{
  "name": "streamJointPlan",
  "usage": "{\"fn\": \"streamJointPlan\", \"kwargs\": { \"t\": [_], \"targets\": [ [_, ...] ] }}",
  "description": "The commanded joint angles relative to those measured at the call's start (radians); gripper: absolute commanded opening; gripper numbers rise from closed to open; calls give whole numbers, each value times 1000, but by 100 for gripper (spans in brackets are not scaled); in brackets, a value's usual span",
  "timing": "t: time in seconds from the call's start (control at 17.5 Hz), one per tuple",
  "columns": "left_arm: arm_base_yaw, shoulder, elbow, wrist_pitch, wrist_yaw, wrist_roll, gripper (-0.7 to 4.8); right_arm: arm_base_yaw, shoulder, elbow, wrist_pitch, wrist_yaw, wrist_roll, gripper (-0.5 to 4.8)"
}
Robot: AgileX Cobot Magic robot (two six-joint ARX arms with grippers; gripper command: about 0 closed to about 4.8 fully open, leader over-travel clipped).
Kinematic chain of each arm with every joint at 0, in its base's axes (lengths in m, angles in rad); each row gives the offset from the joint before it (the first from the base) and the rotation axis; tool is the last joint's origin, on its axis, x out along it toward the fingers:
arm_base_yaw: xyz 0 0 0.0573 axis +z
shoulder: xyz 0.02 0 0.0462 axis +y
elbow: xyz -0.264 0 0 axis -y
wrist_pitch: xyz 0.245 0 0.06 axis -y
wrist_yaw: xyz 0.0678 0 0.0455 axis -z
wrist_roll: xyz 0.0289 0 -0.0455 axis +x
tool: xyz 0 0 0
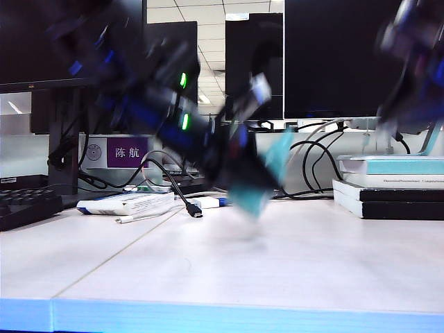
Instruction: Pick up the sprayer with the left hand and remove the lid with the right hand then place it on the table.
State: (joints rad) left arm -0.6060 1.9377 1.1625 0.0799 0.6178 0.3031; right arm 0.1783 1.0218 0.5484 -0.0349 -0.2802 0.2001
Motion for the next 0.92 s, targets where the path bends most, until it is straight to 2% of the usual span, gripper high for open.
{"fn": "streamJointPlan", "kwargs": {
  "t": [0.06,0.17,0.29,0.4,0.46,0.57,0.74,0.92],
  "targets": [
    [-20,-57,-209,520,-136,-159,-6,34,103,-42,190,79,17,-7],
    [-29,-62,-345,837,-261,-232,-6,34,190,-43,264,93,16,-7],
    [-49,-62,-444,1057,-401,-260,-6,34,275,-45,354,107,16,-7],
    [-65,-60,-473,1090,-470,-249,-6,34,342,-45,422,113,16,-7],
    [-72,-39,-472,1090,-476,-221,-6,34,405,-45,478,133,16,-7],
    [-76,2,-469,1104,-496,-228,-6,34,482,-45,544,132,16,-6],
    [-68,73,-464,1150,-510,-335,-6,34,560,-48,602,125,16,-7],
    [-68,94,-455,1147,-505,-377,-6,34,563,-50,616,125,11,-7]
  ]
}}
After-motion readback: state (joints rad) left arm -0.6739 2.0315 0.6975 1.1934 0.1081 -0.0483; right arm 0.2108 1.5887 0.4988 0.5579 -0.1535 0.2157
